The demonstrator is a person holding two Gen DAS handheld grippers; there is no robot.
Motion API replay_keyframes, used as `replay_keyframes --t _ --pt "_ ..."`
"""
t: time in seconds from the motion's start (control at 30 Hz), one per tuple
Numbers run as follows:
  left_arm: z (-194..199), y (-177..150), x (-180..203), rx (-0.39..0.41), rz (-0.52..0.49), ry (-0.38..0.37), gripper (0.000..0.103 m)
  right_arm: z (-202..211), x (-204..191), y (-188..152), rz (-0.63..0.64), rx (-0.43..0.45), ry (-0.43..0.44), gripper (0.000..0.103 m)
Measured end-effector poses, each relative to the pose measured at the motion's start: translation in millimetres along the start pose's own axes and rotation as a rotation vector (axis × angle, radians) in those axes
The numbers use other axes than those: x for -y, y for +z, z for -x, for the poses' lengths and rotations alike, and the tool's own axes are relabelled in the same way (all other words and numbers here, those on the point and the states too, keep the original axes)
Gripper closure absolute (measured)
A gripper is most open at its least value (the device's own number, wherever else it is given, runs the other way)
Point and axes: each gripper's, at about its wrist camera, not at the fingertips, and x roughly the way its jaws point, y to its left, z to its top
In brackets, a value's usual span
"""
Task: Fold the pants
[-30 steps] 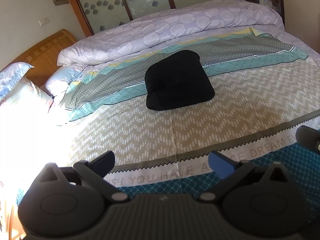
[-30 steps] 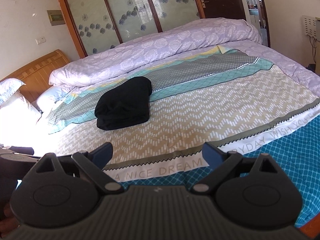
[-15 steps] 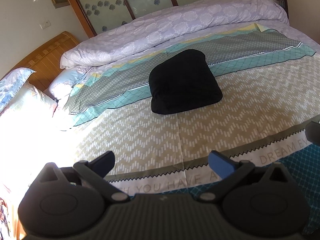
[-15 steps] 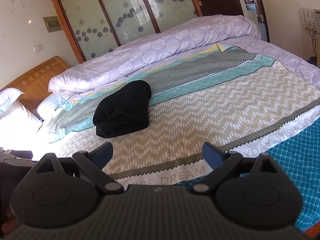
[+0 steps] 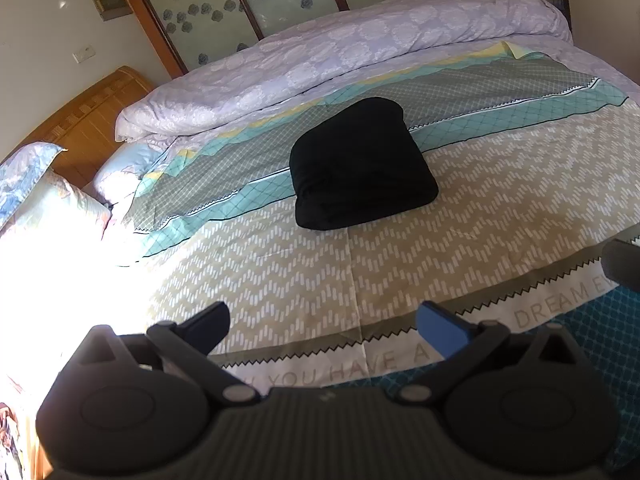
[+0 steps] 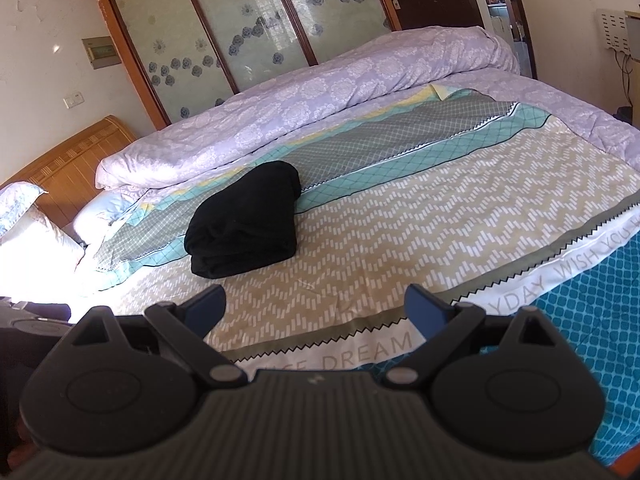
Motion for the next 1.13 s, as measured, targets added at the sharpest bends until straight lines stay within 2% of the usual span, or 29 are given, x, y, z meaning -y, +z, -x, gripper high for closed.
replay_keyframes --t 0.37,0.67,0.93,1.13 --pt "-3 2 2 -0.004 -0.008 -0.012 0.000 -3 2 0 -0.005 -0.004 -0.002 0.006" --pt "-7 6 2 -0.006 0.012 -0.052 0.000 -7 1 1 0.005 -0.012 -0.010 0.006" --pt "-14 5 -5 -0.023 0.063 -0.137 0.000 -10 -10 0 0.036 -0.025 -0.030 0.006" --pt "-15 3 -19 -0.006 0.111 -0.216 0.000 -12 -22 0 0.069 -0.030 -0.039 0.006"
